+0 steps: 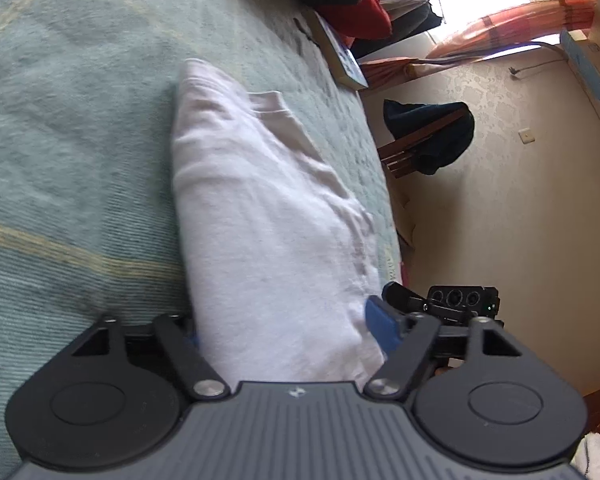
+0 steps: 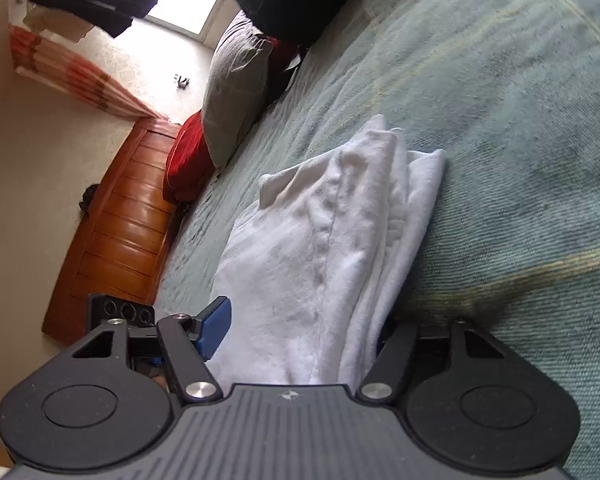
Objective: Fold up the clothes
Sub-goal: 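Lift the folded shirt with both grippers and carry it along the bed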
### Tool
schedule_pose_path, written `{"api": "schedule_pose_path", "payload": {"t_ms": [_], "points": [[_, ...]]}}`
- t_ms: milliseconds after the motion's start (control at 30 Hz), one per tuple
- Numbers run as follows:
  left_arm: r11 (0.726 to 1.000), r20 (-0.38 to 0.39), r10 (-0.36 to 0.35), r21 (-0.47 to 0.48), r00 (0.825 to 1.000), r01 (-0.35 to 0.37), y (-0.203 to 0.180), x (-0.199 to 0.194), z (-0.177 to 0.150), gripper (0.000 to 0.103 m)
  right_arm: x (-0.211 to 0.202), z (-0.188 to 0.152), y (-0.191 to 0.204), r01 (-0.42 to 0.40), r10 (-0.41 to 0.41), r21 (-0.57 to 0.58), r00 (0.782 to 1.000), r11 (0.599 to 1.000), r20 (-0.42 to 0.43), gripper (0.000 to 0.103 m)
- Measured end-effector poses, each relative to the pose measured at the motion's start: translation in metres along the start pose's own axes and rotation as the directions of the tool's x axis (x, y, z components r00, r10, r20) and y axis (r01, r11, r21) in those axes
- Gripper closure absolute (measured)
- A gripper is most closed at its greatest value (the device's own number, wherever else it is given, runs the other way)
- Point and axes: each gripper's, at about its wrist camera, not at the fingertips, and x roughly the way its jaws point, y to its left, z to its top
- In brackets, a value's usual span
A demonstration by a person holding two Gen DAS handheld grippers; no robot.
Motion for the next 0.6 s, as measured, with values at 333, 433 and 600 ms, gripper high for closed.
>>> {"api": "schedule_pose_path", "payload": {"t_ms": [333, 433, 600], "points": [[0.998, 0.011, -0.061, 0.029, 0.998, 0.061, -0.033, -0.006, 0.005, 0.016, 0.012, -0.001, 0.051, 0.117, -0.124, -0.171, 0.992, 0.978, -0.031, 0.016], [0.997, 0.017, -0.06, 0.048, 0.998, 0.059, -0.043, -0.008, 0.005, 0.016, 0.013, -0.002, 0.062, 0.123, -0.135, -0.217, 0.99, 0.968, -0.04, 0.015], [0.993, 0.034, -0.08, 0.088, 0.996, 0.076, -0.059, -0.013, 0.005, 0.016, 0.015, -0.003, 0.079, 0.127, -0.151, -0.294, 0.987, 0.947, -0.058, 0.014]]}}
